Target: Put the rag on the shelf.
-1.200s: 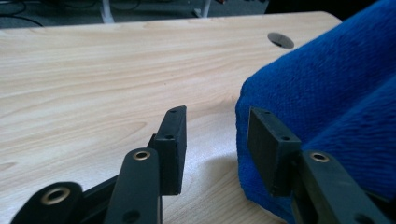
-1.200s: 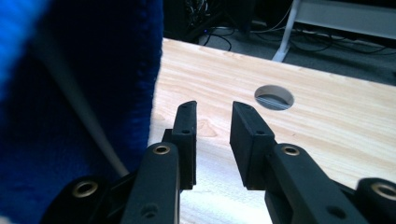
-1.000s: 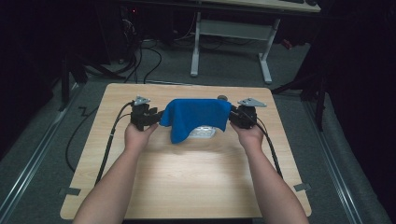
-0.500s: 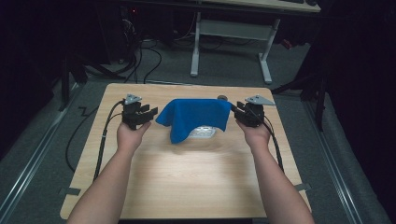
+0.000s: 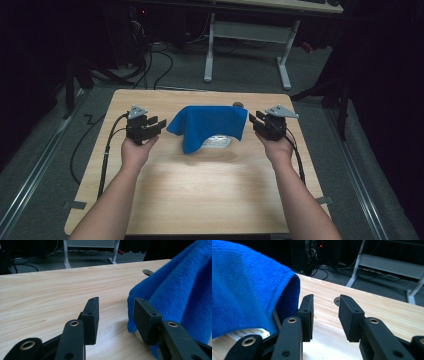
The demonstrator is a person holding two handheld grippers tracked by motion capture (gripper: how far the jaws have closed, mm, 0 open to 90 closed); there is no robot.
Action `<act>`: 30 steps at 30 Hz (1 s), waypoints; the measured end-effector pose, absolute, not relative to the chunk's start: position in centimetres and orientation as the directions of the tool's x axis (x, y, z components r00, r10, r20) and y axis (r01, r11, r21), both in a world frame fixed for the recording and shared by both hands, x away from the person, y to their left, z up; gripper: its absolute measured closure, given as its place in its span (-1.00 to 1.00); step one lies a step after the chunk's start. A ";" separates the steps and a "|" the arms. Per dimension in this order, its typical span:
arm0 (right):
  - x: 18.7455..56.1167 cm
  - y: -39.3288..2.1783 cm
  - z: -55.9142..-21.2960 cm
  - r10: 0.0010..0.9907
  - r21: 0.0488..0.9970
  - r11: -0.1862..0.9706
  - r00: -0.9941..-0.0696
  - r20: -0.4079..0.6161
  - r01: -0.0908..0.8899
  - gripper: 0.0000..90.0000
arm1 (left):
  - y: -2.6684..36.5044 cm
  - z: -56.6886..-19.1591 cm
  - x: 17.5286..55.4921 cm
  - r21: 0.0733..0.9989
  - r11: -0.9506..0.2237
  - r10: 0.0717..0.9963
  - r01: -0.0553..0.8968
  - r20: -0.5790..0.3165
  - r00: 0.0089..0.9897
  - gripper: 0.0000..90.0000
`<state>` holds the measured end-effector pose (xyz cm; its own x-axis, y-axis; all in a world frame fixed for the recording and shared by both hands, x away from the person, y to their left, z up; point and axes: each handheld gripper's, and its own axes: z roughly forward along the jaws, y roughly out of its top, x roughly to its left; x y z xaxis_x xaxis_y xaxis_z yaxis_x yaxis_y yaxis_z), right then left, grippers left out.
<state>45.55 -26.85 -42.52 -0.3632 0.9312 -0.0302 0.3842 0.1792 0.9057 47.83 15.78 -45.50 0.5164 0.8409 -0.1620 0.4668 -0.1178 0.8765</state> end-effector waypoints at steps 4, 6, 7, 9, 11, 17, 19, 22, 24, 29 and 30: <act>44.7 -27.1 -42.5 0.928 0.900 0.191 -0.371 -0.036 0.391 0.40 | 16.0 -45.7 46.8 0.878 -0.118 0.836 0.464 -0.165 0.524 0.25; 44.0 -27.3 -42.5 0.928 0.911 0.184 -0.372 -0.037 0.370 0.39 | 16.0 -45.9 46.3 0.878 -0.118 0.832 0.464 -0.168 0.528 0.25; 43.8 -27.3 -42.5 0.927 0.910 0.185 -0.373 -0.037 0.371 0.37 | 16.1 -45.9 46.0 0.879 -0.121 0.831 0.462 -0.166 0.532 0.25; 43.1 -27.3 -42.4 0.922 0.904 0.198 -0.385 -0.041 0.378 0.32 | 16.1 -46.0 45.4 0.879 -0.128 0.827 0.458 -0.160 0.539 0.24; 42.8 -27.2 -42.3 0.920 0.903 0.208 -0.390 -0.049 0.377 0.31 | 16.0 -46.1 44.7 0.878 -0.142 0.823 0.456 -0.151 0.547 0.24; 41.0 -26.7 -42.2 0.907 0.906 0.233 -0.414 -0.071 0.354 0.28 | 16.2 -46.3 42.5 0.886 -0.150 0.808 0.438 -0.146 0.571 0.22; 40.3 -26.4 -42.1 0.901 0.903 0.255 -0.424 -0.092 0.346 0.28 | 16.3 -46.4 41.7 0.888 -0.149 0.803 0.435 -0.148 0.577 0.21; 39.2 -25.9 -42.1 0.893 0.914 0.249 -0.442 -0.088 0.321 0.28 | 16.6 -46.6 40.3 0.890 -0.142 0.795 0.433 -0.158 0.586 0.20; 38.5 -25.6 -42.2 0.888 0.908 0.265 -0.449 -0.100 0.324 0.27 | 16.6 -46.9 39.3 0.889 -0.148 0.788 0.432 -0.158 0.595 0.18; 36.2 -24.5 -42.8 0.878 0.903 0.295 -0.461 -0.128 0.311 0.22 | 16.5 -48.4 36.5 0.874 -0.169 0.764 0.457 -0.177 0.621 0.11; 35.6 -24.3 -43.1 0.874 0.900 0.305 -0.466 -0.135 0.313 0.20 | 16.3 -48.8 35.9 0.869 -0.174 0.756 0.463 -0.184 0.628 0.09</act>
